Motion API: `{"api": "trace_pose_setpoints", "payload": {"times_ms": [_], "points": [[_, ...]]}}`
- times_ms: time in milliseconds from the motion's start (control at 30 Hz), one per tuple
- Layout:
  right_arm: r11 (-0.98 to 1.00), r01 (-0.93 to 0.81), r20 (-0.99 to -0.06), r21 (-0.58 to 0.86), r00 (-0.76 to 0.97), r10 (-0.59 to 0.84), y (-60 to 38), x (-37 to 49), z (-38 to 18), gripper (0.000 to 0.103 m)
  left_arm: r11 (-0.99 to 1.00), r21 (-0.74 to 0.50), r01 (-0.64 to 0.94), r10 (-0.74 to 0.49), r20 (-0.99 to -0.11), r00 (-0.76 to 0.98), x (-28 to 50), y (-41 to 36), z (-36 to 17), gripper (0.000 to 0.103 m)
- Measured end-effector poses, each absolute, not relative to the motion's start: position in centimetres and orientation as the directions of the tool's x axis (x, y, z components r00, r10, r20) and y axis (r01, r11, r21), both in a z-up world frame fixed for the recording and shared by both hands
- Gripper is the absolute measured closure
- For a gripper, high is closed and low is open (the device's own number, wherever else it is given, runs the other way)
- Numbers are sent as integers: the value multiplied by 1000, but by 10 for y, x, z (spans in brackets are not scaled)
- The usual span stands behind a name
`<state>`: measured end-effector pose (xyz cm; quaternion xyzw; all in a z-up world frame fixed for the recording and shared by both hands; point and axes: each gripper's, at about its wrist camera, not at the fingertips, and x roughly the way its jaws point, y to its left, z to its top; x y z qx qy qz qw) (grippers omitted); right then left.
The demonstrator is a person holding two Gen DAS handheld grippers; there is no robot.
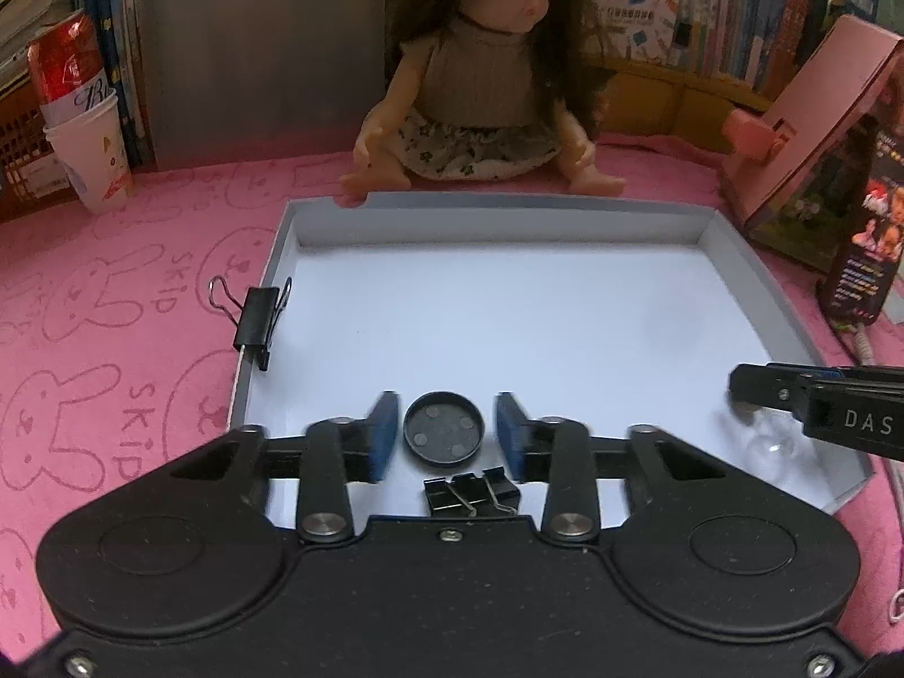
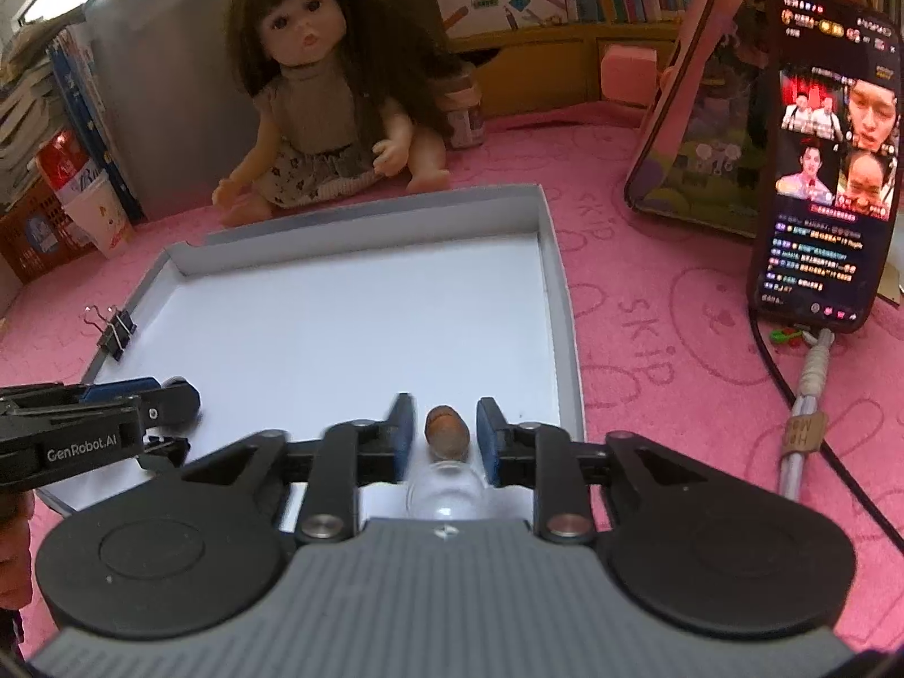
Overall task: Organize rigid objects
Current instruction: 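Lower the lid into the tray with the left tool while the right tool drops the acorn in, then move the left tool to the grey round lid while the right tool approaches another acorn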
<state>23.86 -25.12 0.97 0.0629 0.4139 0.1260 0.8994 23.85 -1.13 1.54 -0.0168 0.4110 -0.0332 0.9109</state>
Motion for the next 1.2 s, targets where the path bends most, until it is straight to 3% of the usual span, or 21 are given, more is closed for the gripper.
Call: {"api": "trace_pose_setpoints", "payload": {"times_ms": [167,533,1200], "points": [[960,-195,-695,199,663,279,-252,228,21,42,996,-28,85,-80,-704,706,221,-15,31,43],[953,-269,-583,140,755,299,-253,169,39,20,988,-42,150,-142,-646,750,156,-14,47,33],[933,-352,-461,69,819,343,-255,71,32,15,977,-51,208,-197,-596,778,59,-20,37,29]]}}
